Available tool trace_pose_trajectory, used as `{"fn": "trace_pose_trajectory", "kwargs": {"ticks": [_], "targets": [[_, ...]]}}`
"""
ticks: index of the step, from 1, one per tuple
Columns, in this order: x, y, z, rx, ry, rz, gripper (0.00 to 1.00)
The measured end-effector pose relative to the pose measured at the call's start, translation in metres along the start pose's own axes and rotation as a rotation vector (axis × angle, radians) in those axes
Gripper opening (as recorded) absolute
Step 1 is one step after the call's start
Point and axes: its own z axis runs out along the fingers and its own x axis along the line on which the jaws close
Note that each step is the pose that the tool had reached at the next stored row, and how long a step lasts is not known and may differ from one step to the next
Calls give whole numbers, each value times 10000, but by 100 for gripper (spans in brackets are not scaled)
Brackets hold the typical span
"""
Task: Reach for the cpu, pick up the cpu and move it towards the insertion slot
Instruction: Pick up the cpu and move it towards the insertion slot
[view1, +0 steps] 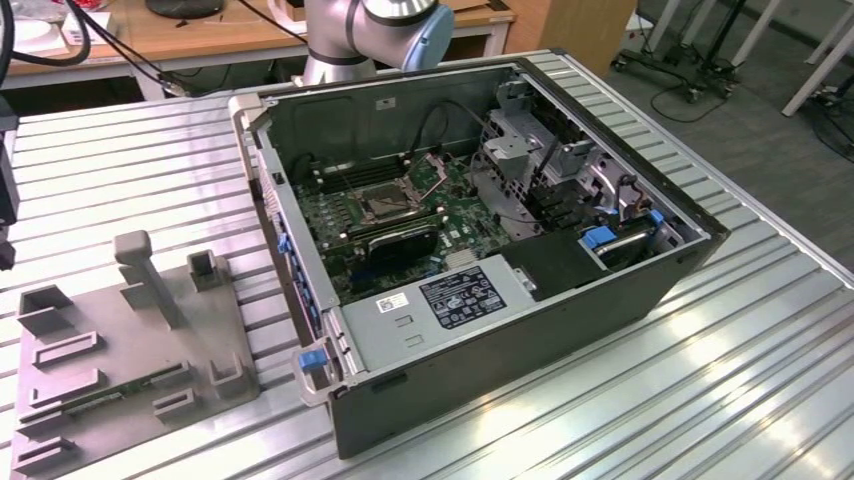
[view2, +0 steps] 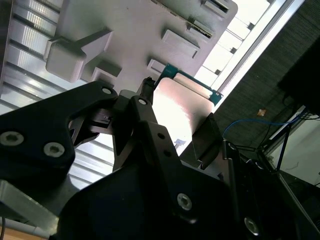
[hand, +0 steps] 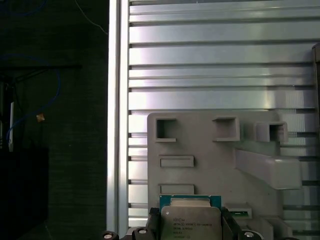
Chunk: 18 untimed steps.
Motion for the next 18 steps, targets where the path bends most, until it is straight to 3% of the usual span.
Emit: {"fn": "trace_pose_trajectory", "kwargs": {"ticks": [11,18], "targets": [[-41,0,1,1,2,1,55],[-42,1,-40,2,1,1,55]]}}
